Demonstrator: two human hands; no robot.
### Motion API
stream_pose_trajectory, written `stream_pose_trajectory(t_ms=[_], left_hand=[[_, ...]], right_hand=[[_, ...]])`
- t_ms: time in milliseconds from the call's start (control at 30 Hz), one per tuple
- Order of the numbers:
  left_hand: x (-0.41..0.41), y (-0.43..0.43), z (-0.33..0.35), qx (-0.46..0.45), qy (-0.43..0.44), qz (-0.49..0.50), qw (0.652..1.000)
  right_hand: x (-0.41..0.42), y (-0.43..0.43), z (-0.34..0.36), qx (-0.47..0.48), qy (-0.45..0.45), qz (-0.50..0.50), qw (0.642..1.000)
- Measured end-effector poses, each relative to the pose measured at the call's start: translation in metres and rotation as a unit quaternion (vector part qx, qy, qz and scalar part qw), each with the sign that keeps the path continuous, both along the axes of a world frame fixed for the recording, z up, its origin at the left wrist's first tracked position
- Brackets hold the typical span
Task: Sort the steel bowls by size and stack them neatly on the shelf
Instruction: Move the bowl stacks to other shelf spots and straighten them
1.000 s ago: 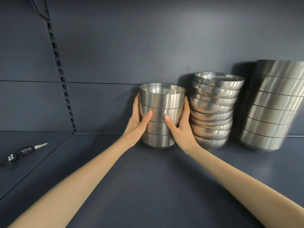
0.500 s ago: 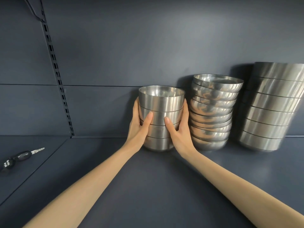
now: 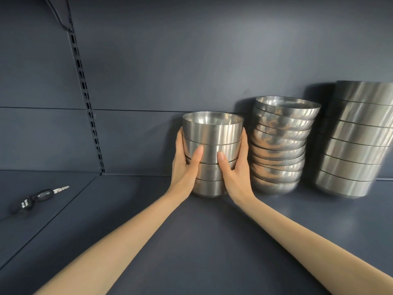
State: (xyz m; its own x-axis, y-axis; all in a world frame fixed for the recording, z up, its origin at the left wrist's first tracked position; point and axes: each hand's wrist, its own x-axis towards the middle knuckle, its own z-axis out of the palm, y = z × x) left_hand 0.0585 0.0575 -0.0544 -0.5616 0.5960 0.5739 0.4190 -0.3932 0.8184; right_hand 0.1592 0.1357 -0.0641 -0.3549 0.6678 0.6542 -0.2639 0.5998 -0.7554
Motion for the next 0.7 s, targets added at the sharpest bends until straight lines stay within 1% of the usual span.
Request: stream_pose_trajectory(t_ms=[233,467,700], left_hand=[[0.01,-0.018,0.013,0.014,0.02,0.001,1.0],[0.017,-0.044,0.032,0.006,0.054,0.03,0.998],[0.031,-0.07,0.03,0.006,0.033,0.044,0.998]], right_hand=[[0.006,-0.011,0.009,0.003,0.013,0.019,1.0],[0.016,-0.035,0.024,0.004,0.025,0.051,0.998],[0.029,-0.059,0.026,0.016,0.021,0.073,0.997]])
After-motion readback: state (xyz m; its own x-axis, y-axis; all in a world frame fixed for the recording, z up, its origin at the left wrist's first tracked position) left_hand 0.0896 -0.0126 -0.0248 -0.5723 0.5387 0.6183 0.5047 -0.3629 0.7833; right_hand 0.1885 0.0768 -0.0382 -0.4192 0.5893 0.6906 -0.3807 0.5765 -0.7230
